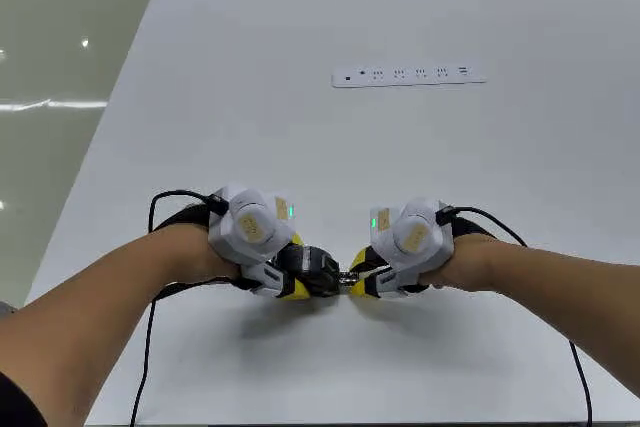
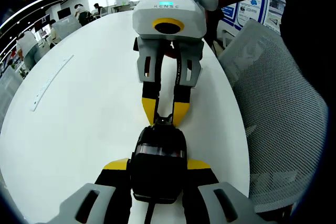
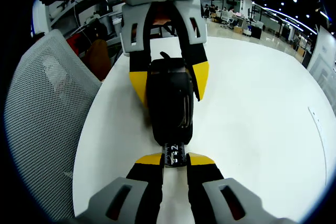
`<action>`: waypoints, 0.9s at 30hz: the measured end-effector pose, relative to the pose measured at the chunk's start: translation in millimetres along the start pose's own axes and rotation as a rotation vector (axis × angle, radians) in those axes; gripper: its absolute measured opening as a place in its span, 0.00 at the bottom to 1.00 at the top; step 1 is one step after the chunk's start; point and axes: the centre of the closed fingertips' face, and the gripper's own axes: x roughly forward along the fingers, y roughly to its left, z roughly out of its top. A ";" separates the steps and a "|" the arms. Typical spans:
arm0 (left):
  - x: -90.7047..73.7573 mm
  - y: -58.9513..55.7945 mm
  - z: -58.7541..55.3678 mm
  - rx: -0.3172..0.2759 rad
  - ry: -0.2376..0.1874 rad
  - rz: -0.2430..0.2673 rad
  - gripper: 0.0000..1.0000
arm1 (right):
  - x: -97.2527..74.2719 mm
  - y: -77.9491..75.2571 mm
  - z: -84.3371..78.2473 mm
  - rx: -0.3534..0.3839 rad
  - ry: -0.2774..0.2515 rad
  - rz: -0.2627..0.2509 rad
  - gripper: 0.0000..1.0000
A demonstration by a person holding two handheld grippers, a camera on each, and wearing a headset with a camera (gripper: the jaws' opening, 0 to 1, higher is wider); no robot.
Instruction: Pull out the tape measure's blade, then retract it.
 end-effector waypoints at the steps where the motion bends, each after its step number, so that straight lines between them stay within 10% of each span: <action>1: 0.0 0.1 0.0 0.000 -0.001 0.000 0.34 | 2.4 0.7 1.6 -0.013 0.000 -0.003 0.13; 27: -2.5 0.2 -1.3 -0.002 -0.015 0.010 0.33 | 3.6 -1.8 7.8 -0.039 -0.033 -0.026 0.11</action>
